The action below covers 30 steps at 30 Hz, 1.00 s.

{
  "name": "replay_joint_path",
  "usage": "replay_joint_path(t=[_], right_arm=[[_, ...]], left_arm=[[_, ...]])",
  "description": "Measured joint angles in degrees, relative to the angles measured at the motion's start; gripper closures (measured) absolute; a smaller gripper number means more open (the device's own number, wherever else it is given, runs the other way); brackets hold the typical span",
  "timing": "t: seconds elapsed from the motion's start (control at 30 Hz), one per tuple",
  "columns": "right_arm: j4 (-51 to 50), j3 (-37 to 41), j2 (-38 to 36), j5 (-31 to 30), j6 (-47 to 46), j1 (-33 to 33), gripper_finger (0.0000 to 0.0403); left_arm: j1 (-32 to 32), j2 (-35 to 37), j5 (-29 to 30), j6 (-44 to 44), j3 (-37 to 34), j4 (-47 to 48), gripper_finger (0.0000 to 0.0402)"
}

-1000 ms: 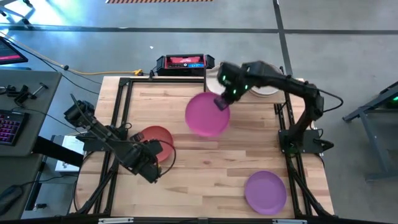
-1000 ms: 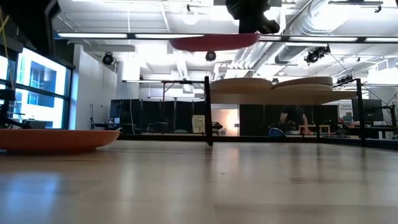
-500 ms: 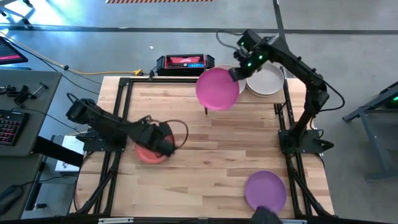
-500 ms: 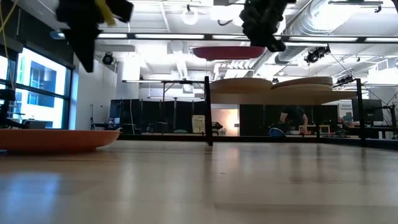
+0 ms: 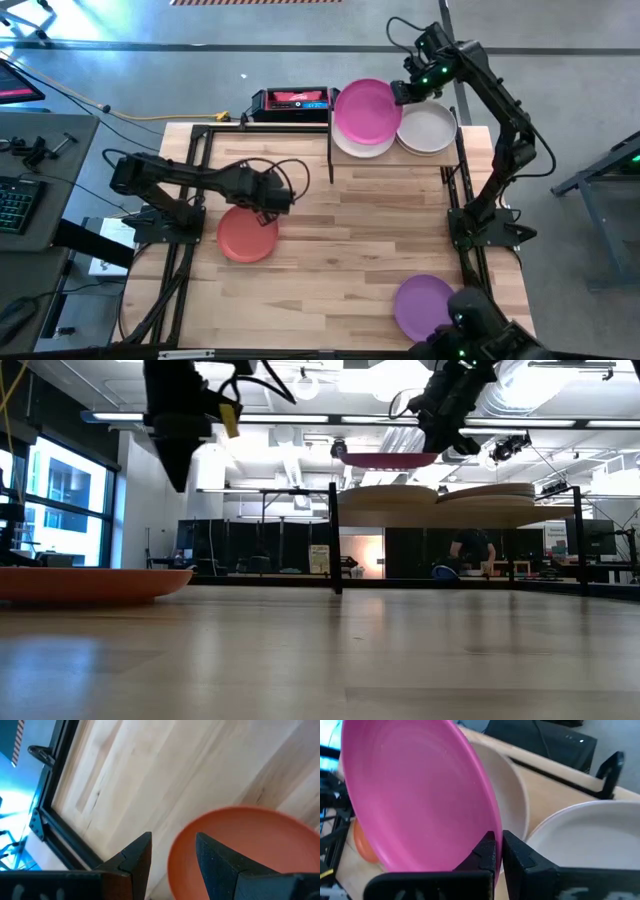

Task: Place and stack plates onto a shelf
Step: Stack the pink plate on top of the cream plate on the shelf

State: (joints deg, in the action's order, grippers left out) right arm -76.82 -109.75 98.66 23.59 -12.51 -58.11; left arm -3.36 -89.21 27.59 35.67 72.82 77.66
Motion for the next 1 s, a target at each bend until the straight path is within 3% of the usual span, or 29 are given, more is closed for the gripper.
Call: replay_joint_path(t=[0.3,1.0], right_arm=[[1.6,0.0,3.4,3.8,1.3,-1.3,0.0403],[-2.7,0.0,8.2,3.4,7.2,-0.6,0.0403]], left_arm=[[5.2,0.0,-1.4,-5.9,0.0,-4.7,0.0259],[9.8,0.0,-1.5,-5.8,0.0,-4.7,0.0259]])
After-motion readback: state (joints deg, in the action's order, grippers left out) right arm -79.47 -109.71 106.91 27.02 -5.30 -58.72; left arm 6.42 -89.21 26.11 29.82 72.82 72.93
